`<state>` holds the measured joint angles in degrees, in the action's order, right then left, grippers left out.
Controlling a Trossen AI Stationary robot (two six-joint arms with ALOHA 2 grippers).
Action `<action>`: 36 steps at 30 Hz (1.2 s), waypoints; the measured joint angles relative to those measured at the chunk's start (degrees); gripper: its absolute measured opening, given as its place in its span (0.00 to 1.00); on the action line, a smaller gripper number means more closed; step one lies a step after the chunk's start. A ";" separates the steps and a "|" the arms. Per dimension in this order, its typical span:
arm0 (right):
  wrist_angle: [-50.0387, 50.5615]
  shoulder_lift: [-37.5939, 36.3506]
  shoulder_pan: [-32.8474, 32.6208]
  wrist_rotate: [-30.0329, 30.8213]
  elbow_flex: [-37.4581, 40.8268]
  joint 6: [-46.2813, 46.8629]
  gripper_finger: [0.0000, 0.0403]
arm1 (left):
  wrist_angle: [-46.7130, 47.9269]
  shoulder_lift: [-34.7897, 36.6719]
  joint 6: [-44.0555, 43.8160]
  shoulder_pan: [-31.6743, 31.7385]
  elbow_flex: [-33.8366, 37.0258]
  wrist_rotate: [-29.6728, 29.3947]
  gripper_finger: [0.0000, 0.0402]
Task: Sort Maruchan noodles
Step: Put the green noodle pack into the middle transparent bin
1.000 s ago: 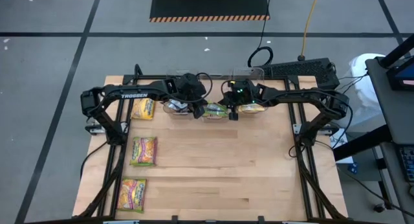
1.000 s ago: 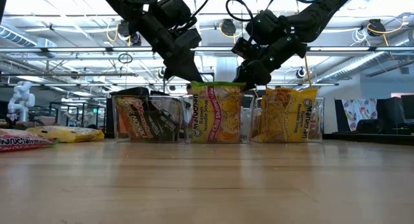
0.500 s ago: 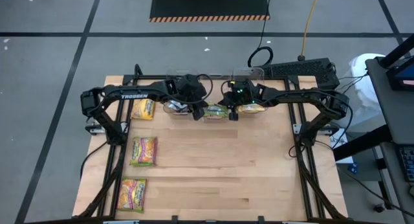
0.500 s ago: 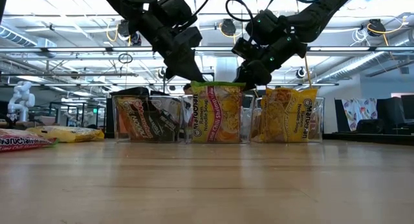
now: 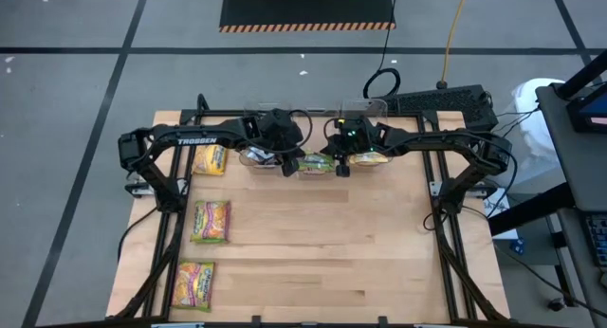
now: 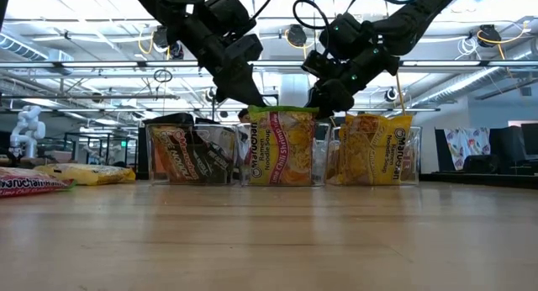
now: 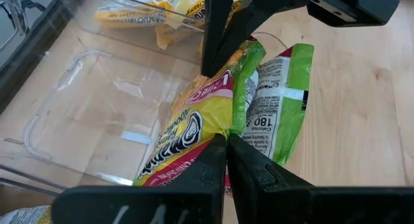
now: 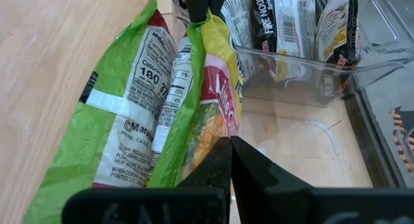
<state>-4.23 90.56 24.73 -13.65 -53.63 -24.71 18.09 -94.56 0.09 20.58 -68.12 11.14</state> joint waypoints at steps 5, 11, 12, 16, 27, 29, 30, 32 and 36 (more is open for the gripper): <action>0.00 0.00 -0.02 0.00 0.00 0.00 0.00 | 0.02 0.00 -0.38 0.00 0.00 0.00 0.01; -0.02 0.00 -0.02 0.00 0.00 0.00 0.00 | 0.07 0.00 -1.26 -0.09 0.00 0.07 0.02; -0.02 0.00 -0.02 0.00 0.00 0.00 0.00 | 0.09 0.00 -1.12 -0.16 0.00 0.08 0.02; -0.04 0.00 -0.02 0.00 0.00 0.00 0.00 | 0.22 0.00 1.40 -0.82 0.00 4.69 0.05; 1.97 0.00 -0.02 -0.16 0.00 1.29 0.00 | -0.33 0.00 2.26 -1.95 0.00 3.74 0.14; 3.25 0.00 -0.02 -0.65 0.00 1.31 0.00 | -0.46 0.00 2.69 -1.93 0.00 1.88 0.14; 3.80 0.00 -0.02 -1.92 0.00 1.33 0.00 | -0.54 0.00 2.84 -1.92 0.00 1.35 0.14; 4.00 0.00 -0.01 -4.53 0.02 1.32 0.00 | -0.60 0.00 2.87 -1.87 0.00 0.85 0.14; 3.35 0.00 -0.09 -5.02 0.00 1.25 0.00 | -0.76 0.00 3.89 -1.86 0.00 0.59 0.14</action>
<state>-0.88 90.56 24.64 -18.67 -53.62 -23.46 17.32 -94.56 3.97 18.72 -68.12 11.73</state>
